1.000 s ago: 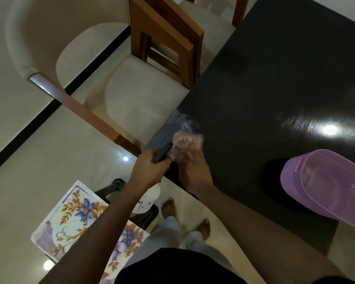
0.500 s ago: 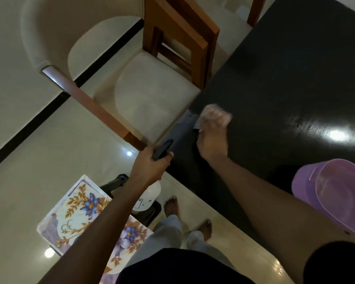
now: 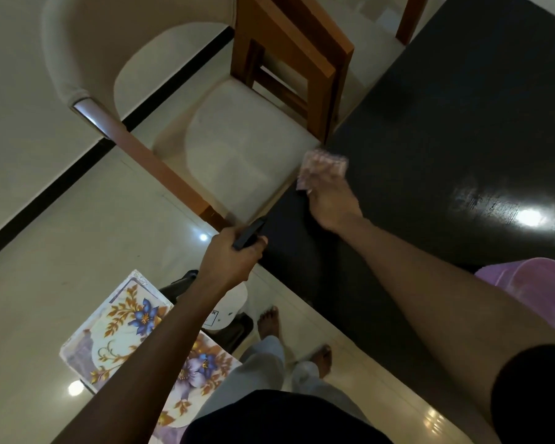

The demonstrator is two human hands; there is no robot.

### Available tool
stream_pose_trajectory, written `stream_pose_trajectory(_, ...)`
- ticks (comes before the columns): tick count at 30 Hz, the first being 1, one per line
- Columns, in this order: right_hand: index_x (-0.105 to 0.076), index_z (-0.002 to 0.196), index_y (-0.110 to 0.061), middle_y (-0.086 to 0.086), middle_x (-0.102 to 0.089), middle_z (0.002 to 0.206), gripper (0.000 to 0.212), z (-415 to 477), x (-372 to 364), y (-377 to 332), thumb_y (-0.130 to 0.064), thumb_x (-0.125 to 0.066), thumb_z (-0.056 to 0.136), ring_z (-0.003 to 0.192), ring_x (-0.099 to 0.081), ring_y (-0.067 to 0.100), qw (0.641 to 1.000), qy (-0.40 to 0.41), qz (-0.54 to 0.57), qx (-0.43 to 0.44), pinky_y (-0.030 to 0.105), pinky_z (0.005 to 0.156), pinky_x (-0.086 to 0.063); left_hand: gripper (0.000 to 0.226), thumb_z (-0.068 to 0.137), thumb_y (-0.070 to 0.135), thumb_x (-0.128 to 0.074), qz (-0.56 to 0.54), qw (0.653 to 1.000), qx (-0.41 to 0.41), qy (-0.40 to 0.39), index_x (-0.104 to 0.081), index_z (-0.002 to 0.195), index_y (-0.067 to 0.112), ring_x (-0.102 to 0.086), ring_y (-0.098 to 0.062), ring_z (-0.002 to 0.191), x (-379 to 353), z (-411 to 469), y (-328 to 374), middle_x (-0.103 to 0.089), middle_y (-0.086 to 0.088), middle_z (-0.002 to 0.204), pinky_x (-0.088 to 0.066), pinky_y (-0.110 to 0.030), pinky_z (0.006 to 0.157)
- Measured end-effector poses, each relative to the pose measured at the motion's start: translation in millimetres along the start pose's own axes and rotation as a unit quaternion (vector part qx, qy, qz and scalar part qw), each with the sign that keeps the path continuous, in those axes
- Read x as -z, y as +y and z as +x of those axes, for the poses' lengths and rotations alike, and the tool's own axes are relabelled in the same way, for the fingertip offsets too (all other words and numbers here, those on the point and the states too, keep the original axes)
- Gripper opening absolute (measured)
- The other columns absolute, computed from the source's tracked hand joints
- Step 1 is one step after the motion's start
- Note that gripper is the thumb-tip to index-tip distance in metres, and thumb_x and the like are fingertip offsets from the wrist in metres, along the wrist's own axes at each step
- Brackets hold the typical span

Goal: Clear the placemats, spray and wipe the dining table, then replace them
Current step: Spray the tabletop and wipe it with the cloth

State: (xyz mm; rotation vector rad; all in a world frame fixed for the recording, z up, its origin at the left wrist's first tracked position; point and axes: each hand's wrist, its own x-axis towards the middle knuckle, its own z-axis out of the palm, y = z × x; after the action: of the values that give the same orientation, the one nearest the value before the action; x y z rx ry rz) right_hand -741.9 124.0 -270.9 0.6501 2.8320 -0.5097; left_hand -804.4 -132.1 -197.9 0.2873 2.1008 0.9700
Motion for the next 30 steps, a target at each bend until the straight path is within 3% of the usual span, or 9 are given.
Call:
stream_pose_trajectory(2,-0.021,0.167,-0.019,0.007,-0.008,0.175,0.063,12,9,1,-0.020,-0.042,0.107,0.162,-0.001,0.031,0.997,-0.004,0.026,-0.075,0.046,0.131,-0.005,0.022,0.101,0.035,-0.066,-0.003,1.000,0.004,0.000,-0.069,0.102,0.013,-0.064,-0.011,0.058,2,-2,-1,-0.075,-0.012,0.091,-0.051,-0.020,0.054)
stream_pose_trajectory(4,-0.023,0.166,-0.018,0.008,-0.009,0.175,0.064,6,5,-14,-0.018,-0.042,0.106,0.161,0.000,0.034,0.997,-0.005,0.026,-0.074,0.050,0.131,-0.006,0.022,0.101,0.034,-0.066,-0.002,1.000,0.005,0.000,-0.069,0.101,0.013,-0.062,-0.012,0.058,3,-2,-2,-0.075,-0.014,0.092,-0.051,-0.022,0.055)
stream_pose_trajectory(7,-0.033,0.163,-0.015,0.013,-0.024,0.171,0.065,-36,-11,-47,-0.016,-0.051,0.100,0.158,-0.019,0.039,1.000,-0.010,0.007,0.021,0.051,0.129,-0.018,0.022,0.100,0.033,-0.067,-0.002,1.000,-0.004,-0.004,-0.069,0.097,0.011,-0.060,-0.012,0.054,2,-4,2,-0.074,-0.017,0.089,-0.049,-0.020,0.051)
stream_pose_trajectory(10,-0.036,0.161,-0.019,0.011,-0.023,0.172,0.066,-95,-27,-71,-0.015,-0.057,0.098,0.156,-0.024,0.038,0.991,-0.053,0.034,0.122,0.048,0.125,-0.028,0.023,0.099,0.030,-0.068,-0.008,1.000,-0.016,-0.010,-0.067,0.090,0.009,-0.057,-0.015,0.053,-1,-6,8,-0.069,-0.017,0.078,-0.050,-0.023,0.050)
stream_pose_trajectory(15,-0.014,0.166,-0.033,-0.009,0.008,0.175,0.069,-171,-41,-39,-0.027,-0.043,0.104,0.161,0.014,0.022,0.979,-0.113,-0.017,0.171,0.046,0.130,-0.003,0.025,0.100,0.033,-0.067,-0.008,0.999,-0.040,-0.032,-0.069,0.094,0.009,-0.060,-0.016,0.053,-11,-9,19,-0.071,-0.024,0.084,-0.050,-0.025,0.049)
stream_pose_trajectory(22,-0.022,0.163,-0.042,-0.022,-0.001,0.171,0.063,-267,-20,28,-0.025,-0.043,0.106,0.159,0.012,0.006,0.992,-0.115,0.052,-0.027,0.039,0.131,0.000,0.005,0.102,0.030,-0.065,-0.006,0.994,-0.073,-0.087,-0.064,0.098,0.028,-0.068,-0.022,0.077,-44,-20,50,-0.073,-0.013,0.098,-0.054,-0.033,0.066)
stream_pose_trajectory(24,-0.042,0.156,-0.040,-0.018,-0.024,0.169,0.057,-281,-19,31,-0.025,-0.052,0.102,0.158,-0.010,0.004,0.987,-0.050,0.130,-0.084,0.042,0.131,-0.017,0.005,0.102,0.032,-0.065,0.005,0.991,-0.086,-0.101,-0.065,0.101,0.028,-0.068,-0.021,0.076,-54,-22,58,-0.073,-0.011,0.099,-0.054,-0.034,0.068)
stream_pose_trajectory(27,-0.060,0.134,-0.036,-0.017,-0.046,0.145,0.039,-282,-16,24,-0.036,-0.069,0.096,0.134,-0.043,0.000,0.921,0.098,0.277,-0.254,0.039,0.113,-0.048,0.005,0.102,0.033,-0.065,0.017,0.985,-0.122,-0.123,-0.065,0.098,0.030,-0.068,-0.022,0.078,-71,-31,72,-0.072,-0.012,0.099,-0.056,-0.036,0.070)
stream_pose_trajectory(30,-0.050,0.143,-0.026,-0.005,-0.044,0.146,0.064,-262,-15,17,-0.037,-0.079,0.088,0.134,-0.047,0.014,0.862,0.126,0.291,-0.396,0.040,0.112,-0.047,0.011,0.100,0.035,-0.067,0.033,0.973,-0.167,-0.154,-0.069,0.099,0.024,-0.070,-0.031,0.086,-83,-42,82,-0.071,-0.012,0.095,-0.061,-0.050,0.076)
